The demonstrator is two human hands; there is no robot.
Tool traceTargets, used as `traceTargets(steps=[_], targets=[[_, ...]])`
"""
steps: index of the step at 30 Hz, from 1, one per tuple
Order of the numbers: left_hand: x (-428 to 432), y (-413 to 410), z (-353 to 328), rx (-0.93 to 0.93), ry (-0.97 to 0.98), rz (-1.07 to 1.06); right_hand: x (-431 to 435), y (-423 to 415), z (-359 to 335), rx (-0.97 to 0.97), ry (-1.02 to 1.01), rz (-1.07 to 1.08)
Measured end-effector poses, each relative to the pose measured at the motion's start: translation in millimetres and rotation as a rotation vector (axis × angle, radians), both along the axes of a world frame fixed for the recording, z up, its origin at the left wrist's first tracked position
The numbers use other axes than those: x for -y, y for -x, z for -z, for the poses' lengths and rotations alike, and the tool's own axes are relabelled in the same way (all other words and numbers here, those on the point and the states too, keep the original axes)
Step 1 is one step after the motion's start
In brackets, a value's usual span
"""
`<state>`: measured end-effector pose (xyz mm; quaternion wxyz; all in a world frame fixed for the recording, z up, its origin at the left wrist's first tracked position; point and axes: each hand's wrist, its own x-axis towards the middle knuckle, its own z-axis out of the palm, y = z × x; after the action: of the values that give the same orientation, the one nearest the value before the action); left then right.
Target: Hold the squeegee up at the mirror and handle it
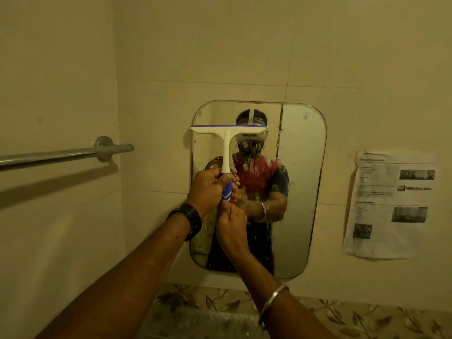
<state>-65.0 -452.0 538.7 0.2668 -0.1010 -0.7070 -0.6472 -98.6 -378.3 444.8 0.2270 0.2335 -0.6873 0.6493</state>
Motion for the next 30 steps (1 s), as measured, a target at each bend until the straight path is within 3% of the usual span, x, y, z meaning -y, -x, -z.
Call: traceTargets(steps=[12,22,30], targets=[[3,-4,-48,-0.12,0.072,-0.056,2,-13,-55,-0.164,-0.002,0.018],[6,-10,27,0.024,0.017,-0.056,4,-13,25,-0.02,-0.061,0.043],[0,-20,-31,-0.116,0.022,-0.025,2,-14,-34,-0.164,0.008,0.028]])
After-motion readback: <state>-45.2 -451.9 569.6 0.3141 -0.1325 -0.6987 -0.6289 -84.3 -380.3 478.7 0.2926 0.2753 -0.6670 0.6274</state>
